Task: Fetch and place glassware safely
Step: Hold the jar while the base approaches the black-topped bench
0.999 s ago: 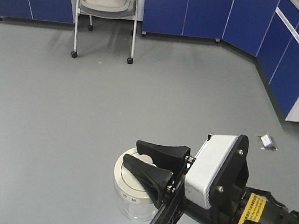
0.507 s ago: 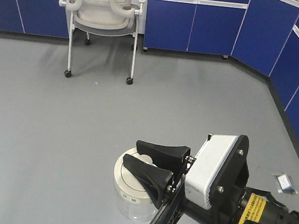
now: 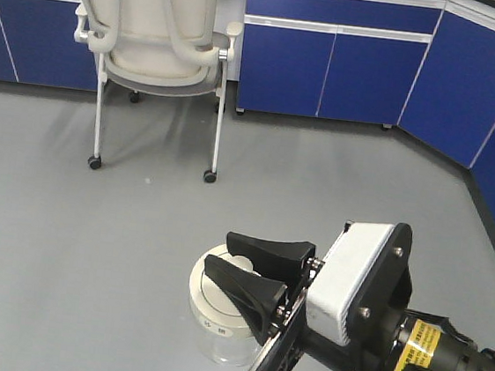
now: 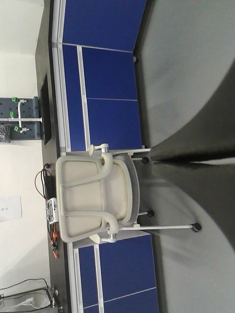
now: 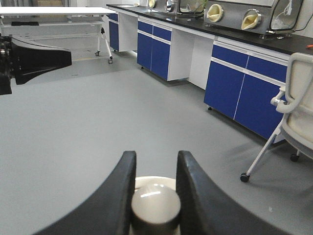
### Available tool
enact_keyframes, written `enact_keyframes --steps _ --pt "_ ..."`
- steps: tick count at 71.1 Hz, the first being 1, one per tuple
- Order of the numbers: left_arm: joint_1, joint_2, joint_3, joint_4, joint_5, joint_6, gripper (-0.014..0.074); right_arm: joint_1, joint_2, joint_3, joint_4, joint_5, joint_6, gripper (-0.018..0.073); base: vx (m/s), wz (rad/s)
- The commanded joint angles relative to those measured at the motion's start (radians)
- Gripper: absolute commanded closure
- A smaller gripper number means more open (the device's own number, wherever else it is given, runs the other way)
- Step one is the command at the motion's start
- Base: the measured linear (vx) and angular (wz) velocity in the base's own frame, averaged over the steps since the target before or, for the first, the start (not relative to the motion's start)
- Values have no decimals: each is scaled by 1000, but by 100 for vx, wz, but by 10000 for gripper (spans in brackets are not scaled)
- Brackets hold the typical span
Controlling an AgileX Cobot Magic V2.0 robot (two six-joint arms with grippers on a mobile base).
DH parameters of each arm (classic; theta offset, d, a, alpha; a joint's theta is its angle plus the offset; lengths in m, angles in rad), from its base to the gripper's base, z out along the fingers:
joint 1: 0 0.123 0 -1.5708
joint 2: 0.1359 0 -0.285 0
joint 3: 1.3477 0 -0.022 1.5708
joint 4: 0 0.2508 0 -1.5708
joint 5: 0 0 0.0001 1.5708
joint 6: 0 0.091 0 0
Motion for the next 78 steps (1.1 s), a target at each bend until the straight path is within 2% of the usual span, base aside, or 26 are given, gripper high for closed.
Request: enact_keyframes --steps 1,39,78 --pt "3 1 -26 -7 -71 -9 603 1 -24 -27 11 -102 -3 563 53 2" --pt "3 1 -26 -7 -71 -9 603 1 -24 -27 11 -102 -3 563 44 -7" --pt "3 1 -26 -7 -71 -9 603 1 -24 -27 11 -101 -3 563 28 -63"
